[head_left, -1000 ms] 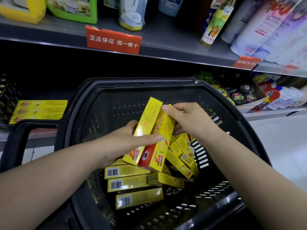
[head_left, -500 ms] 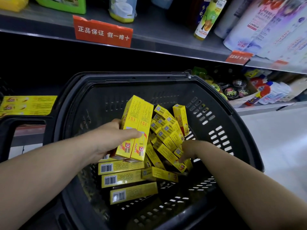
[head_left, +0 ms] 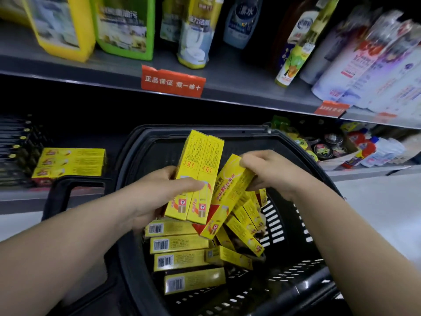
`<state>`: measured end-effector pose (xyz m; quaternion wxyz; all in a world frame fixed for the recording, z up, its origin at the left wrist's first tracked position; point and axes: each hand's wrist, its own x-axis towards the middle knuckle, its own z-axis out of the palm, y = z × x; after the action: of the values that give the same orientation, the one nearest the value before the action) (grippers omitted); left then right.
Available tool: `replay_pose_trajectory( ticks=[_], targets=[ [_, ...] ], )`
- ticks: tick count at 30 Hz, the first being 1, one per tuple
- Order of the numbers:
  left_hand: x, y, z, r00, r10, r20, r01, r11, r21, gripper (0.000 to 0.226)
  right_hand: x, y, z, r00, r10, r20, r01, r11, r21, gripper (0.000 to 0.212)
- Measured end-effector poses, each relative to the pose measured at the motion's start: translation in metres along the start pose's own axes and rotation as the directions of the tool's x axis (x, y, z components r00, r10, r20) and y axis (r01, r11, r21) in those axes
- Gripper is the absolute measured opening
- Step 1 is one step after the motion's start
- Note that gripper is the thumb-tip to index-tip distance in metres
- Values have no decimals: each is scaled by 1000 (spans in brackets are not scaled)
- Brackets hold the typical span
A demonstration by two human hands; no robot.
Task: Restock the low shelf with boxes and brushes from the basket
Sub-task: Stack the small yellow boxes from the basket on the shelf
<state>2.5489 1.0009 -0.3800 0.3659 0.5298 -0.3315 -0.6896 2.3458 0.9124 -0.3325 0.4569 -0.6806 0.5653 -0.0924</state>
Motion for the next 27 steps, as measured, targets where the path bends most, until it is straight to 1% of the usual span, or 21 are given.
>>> replay_pose_trajectory(
  ticks=[2,3,5,7,10,12,14,17,20,22,24,27],
  targets=[
    [-12,8,-11,1000,20,17,-21,999,33,61,2,-18,10,999,-42,-13,43,999,34,29],
    [-19,11,-17,999,28,26,-29,999,42,62,4,-27,13,999,-47,-6,47,998,47,31],
    [-32,19,-32,999,33,30,-34,999,32,56,8,-45,20,998,-41,50,37,997,66,33],
    [-45,25,-50,999,31,18,-31,999,15,50,14,-63,25,991,-38,125,22,992,127,39],
    [-65,32,-78,999,9,-33,-8,1000,22,44,24,-92,37,978,-42,205,-1,979,205,50],
    [-78,35,-97,998,-1,-67,3,1000,16,51,34,-107,50,971,-49,232,-6,973,230,48],
    [-91,33,-118,994,-15,-113,14,1000,-8,53,44,-119,68,969,-45,244,-9,976,218,46],
    [-109,27,-156,975,-55,-216,39,996,-78,41,62,-130,97,966,-29,259,-30,974,223,51],
    [-123,23,-194,924,-97,-369,50,990,-135,20,80,-141,127,951,-37,307,-39,970,239,49],
    [-127,16,-218,875,-91,-475,36,992,-123,16,95,-149,148,946,-50,319,-31,970,242,44],
    [-127,6,-238,824,-72,-562,22,995,-96,21,111,-155,169,957,-50,286,-17,974,225,43],
    [-124,-10,-259,746,-93,-659,17,993,-120,34,145,-164,202,986,-25,168,-4,985,172,42]
  ],
)
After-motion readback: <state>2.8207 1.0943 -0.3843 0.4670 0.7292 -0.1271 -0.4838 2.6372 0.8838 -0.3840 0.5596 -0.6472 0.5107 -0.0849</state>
